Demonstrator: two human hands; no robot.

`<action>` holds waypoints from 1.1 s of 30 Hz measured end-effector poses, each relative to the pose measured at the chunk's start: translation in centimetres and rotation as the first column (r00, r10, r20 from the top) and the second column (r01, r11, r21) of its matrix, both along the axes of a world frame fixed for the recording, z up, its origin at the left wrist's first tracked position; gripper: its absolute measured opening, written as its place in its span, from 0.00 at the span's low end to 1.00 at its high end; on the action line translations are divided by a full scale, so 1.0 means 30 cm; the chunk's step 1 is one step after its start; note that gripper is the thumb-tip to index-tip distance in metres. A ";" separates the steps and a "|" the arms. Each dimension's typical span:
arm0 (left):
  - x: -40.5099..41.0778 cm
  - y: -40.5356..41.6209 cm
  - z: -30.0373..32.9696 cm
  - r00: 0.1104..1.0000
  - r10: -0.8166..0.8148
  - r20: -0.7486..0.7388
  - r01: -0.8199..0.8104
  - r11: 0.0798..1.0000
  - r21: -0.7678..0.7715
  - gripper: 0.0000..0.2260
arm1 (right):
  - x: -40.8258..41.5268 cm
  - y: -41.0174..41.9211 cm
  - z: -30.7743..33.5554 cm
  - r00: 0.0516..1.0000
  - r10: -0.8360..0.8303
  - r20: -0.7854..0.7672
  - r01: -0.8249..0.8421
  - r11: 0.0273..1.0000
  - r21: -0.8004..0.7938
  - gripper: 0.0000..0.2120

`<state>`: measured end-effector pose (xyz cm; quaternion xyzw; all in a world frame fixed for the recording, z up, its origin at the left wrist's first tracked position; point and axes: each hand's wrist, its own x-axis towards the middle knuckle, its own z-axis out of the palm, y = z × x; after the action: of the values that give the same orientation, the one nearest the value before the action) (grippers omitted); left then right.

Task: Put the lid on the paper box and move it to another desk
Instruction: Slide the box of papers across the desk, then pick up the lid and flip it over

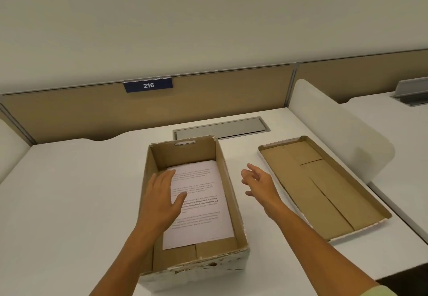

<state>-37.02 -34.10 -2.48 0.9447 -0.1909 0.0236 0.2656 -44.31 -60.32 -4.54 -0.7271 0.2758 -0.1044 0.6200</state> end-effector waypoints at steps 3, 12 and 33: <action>-0.066 -0.120 0.021 0.997 -0.074 0.023 0.074 0.997 -0.022 0.30 | -0.076 -0.074 0.015 1.000 0.024 0.000 -0.024 0.999 -0.028 0.26; -0.297 -0.487 0.056 0.989 -0.147 -0.004 0.146 0.988 -0.054 0.30 | -0.320 -0.383 0.065 0.998 0.008 0.070 -0.002 0.996 -0.087 0.28; -0.445 -1.054 -0.093 0.978 -0.159 -0.138 0.163 0.986 0.018 0.30 | -0.562 -0.901 0.046 0.999 0.012 0.041 0.003 0.940 -0.342 0.30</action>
<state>-50.37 -65.73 -5.28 0.9293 -0.2488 -0.0653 0.2652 -61.19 -87.34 -3.18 -0.8219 0.2387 -0.1646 0.4903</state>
